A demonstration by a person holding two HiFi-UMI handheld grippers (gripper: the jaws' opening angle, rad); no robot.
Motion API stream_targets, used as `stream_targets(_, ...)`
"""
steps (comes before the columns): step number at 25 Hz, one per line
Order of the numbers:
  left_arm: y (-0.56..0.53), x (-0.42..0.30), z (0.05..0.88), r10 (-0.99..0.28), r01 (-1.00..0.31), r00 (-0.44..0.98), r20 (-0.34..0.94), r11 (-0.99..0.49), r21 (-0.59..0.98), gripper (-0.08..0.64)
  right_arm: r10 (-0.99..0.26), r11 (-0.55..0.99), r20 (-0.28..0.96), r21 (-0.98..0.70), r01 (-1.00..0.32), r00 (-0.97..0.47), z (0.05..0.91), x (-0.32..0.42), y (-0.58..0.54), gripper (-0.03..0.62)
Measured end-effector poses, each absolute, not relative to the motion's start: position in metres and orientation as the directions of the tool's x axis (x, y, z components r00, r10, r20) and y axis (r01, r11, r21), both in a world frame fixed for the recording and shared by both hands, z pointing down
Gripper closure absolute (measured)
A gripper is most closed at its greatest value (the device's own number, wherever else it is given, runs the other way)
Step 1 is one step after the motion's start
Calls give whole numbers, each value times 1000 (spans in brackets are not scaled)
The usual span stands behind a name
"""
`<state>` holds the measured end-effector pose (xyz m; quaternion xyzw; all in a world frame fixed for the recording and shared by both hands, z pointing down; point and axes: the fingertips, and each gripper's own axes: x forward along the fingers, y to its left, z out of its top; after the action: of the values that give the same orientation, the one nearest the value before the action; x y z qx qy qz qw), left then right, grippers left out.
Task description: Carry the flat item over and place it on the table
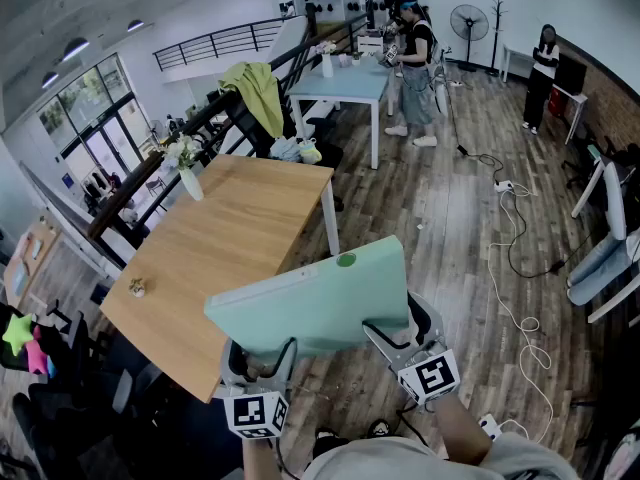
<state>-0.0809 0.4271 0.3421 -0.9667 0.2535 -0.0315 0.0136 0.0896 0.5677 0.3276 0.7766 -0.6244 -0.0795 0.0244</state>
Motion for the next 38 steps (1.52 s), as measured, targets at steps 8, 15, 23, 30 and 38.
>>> stream_targets(8, 442, -77, 343, -507, -505, 860, 58, -862, -48, 75, -977, -199, -101, 129, -971, 187, 328, 96, 580, 199)
stream_targets(15, 463, -77, 349, -532, -530, 843, 73, -847, -44, 75, -985, -157, -91, 120, -980, 147, 334, 101, 594, 199)
stream_targets(23, 473, -78, 359, -560, -558, 823, 93, -828, -46, 75, -991, -116, -83, 105, -988, 108, 346, 105, 596, 199)
stream_targets(30, 464, -71, 371, -554, -553, 825, 115, -832, -43, 75, -991, -117, -68, 85, -990, 111, 359, 112, 588, 199)
stream_targets(38, 429, -53, 378, -537, -539, 833, 129, -842, -23, 75, -992, -127, -40, 90, -988, 123, 364, 128, 556, 199)
